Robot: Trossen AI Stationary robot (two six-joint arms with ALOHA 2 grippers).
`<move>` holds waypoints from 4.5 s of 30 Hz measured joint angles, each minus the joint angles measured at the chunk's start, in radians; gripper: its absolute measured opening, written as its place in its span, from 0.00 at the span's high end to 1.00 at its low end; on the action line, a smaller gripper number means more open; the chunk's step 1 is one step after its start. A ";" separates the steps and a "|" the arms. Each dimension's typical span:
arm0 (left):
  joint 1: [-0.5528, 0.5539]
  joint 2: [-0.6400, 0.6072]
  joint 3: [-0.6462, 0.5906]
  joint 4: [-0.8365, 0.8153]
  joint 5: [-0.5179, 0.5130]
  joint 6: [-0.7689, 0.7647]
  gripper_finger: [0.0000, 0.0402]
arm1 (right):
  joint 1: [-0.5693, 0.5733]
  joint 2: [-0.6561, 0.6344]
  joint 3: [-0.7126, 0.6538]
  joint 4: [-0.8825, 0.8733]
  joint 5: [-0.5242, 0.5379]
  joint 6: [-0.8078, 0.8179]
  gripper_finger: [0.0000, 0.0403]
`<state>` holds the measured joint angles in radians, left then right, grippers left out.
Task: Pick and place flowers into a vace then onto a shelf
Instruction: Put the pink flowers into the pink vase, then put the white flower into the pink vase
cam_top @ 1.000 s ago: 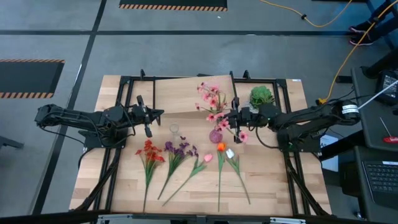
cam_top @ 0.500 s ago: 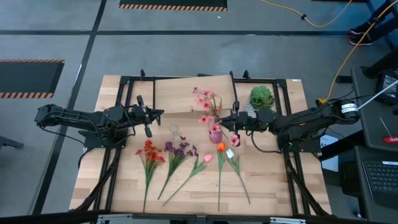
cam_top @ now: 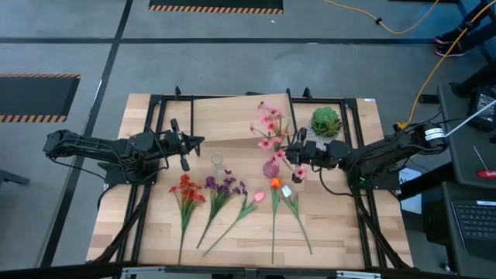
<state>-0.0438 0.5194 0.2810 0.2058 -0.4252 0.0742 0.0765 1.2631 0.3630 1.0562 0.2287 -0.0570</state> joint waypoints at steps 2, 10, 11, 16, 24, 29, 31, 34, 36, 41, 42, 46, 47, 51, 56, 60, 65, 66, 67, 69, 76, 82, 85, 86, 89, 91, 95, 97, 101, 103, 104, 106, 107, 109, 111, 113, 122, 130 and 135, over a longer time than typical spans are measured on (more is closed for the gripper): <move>0.000 0.000 0.000 0.000 0.000 0.000 0.99 | 0.000 0.007 0.000 -0.001 0.000 0.000 1.00; 0.000 0.000 0.000 0.000 0.000 0.000 0.99 | 0.000 0.099 0.000 0.072 -0.001 0.021 1.00; 0.000 0.000 0.000 0.000 0.000 0.000 0.99 | 0.000 0.112 0.000 0.091 -0.001 0.019 1.00; 0.000 0.000 0.000 0.000 0.000 0.000 0.99 | 0.000 0.157 0.000 0.112 -0.001 0.027 1.00; 0.000 0.000 0.000 0.000 0.000 0.000 0.99 | 0.000 0.159 0.000 0.115 -0.001 0.021 1.00; 0.000 0.000 0.000 0.000 0.000 0.000 0.99 | 0.013 0.159 -0.020 0.130 0.000 0.027 1.00; 0.000 0.000 0.000 0.000 0.000 0.000 0.99 | 0.020 0.159 -0.028 0.132 0.009 0.027 1.00; 0.000 0.000 0.000 0.000 0.000 0.000 0.99 | 0.026 0.159 -0.029 0.132 0.023 0.021 1.00; 0.000 0.000 0.000 0.000 0.000 0.000 0.99 | 0.026 0.159 -0.029 0.131 0.024 0.021 1.00; 0.000 0.000 0.000 0.000 0.000 0.000 0.99 | 0.026 0.176 -0.029 0.128 0.025 0.011 1.00; 0.000 0.000 0.000 0.000 0.000 0.000 0.99 | 0.026 0.185 -0.029 0.131 0.025 0.011 1.00; 0.000 0.000 0.000 0.000 0.000 0.000 0.99 | 0.022 0.215 -0.030 0.156 0.025 0.022 1.00; 0.000 0.000 0.000 0.000 0.000 0.000 0.99 | 0.020 0.218 -0.030 0.163 0.025 0.025 0.99; 0.000 0.000 0.000 0.000 0.000 0.000 0.99 | 0.013 0.219 -0.030 0.161 0.026 0.048 0.95; 0.000 0.000 0.000 0.000 0.000 0.000 0.99 | 0.011 0.219 -0.030 0.150 0.027 0.033 0.84; 0.000 0.000 0.000 0.000 0.000 0.000 0.99 | 0.011 0.219 -0.030 0.145 0.027 0.027 0.75; 0.000 0.000 0.000 0.000 0.000 0.000 0.99 | 0.011 0.214 -0.030 0.131 0.027 0.026 0.67; 0.000 0.000 0.000 0.000 0.000 0.000 0.99 | 0.011 0.209 -0.030 0.128 0.027 0.028 0.66; 0.000 0.000 0.000 0.000 0.000 0.000 0.99 | 0.011 0.201 -0.030 0.118 0.027 0.030 0.66; 0.000 0.000 0.000 0.000 0.000 0.000 0.99 | 0.011 0.181 -0.030 0.108 0.026 0.028 0.65; 0.000 0.000 0.000 0.000 0.000 0.000 0.99 | 0.011 0.070 -0.030 -0.063 0.026 0.058 0.64; 0.000 0.000 0.000 0.000 0.000 0.000 0.99 | 0.011 -0.044 -0.030 -0.170 0.027 0.041 0.64; 0.000 0.000 0.000 0.000 0.000 0.000 0.99 | 0.011 -0.106 -0.030 -0.254 0.055 0.025 0.64; 0.000 0.000 0.000 0.000 0.000 0.000 0.99 | 0.011 -0.124 -0.030 -0.278 0.059 0.025 0.64; 0.000 0.000 0.000 0.000 0.006 0.000 0.99 | 0.011 -0.179 -0.030 -0.338 0.060 0.024 0.64; 0.000 0.000 0.000 0.000 0.026 0.019 0.99 | 0.011 -0.210 -0.030 -0.366 0.060 0.023 0.64; 0.000 -0.001 0.000 -0.002 0.084 0.031 0.99 | 0.011 -0.267 -0.030 -0.432 0.060 0.023 0.64; 0.000 -0.001 0.000 -0.006 0.120 0.021 0.99 | 0.011 -0.298 -0.030 -0.471 0.060 0.023 0.64; 0.000 -0.001 0.000 -0.009 0.161 0.033 0.99 | 0.011 -0.354 -0.030 -0.531 0.059 0.057 0.64; 0.000 -0.001 0.000 -0.022 0.162 0.010 0.99 | 0.011 -0.373 -0.030 -0.550 0.059 0.081 0.64; 0.000 -0.001 0.000 -0.035 0.162 -0.008 0.99 | 0.012 -0.379 -0.029 -0.559 0.059 0.086 0.65; 0.000 -0.001 0.000 -0.063 0.181 -0.041 0.99 | 0.017 -0.384 -0.029 -0.583 0.059 0.091 0.67; 0.000 -0.001 0.000 -0.072 0.208 -0.049 0.99 | 0.021 -0.383 -0.027 -0.602 0.059 0.086 0.69; 0.000 -0.001 0.000 -0.078 0.276 -0.051 0.99 | 0.029 -0.382 0.001 -0.695 0.059 0.076 0.74; 0.000 -0.001 0.000 -0.077 0.338 -0.054 0.99 | 0.037 -0.381 0.050 -0.801 0.058 0.095 0.81; 0.000 -0.001 0.000 -0.077 0.375 -0.061 0.99 | 0.047 -0.380 0.097 -0.882 0.059 0.125 0.89; -0.031 0.053 0.002 -0.063 0.420 -0.032 0.99 | 0.168 -0.356 0.151 -1.010 0.060 0.244 0.99; -0.153 0.171 0.003 0.087 0.371 0.050 0.99 | 0.317 -0.215 0.193 -0.985 0.148 0.354 0.99; -0.204 0.202 0.003 0.120 0.340 0.037 0.99 | 0.398 -0.095 0.304 -1.096 0.183 0.446 1.00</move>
<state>-0.2483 0.7217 0.2836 0.3256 -0.0855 0.1117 0.4746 1.1677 0.6673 -0.0402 0.4116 0.3891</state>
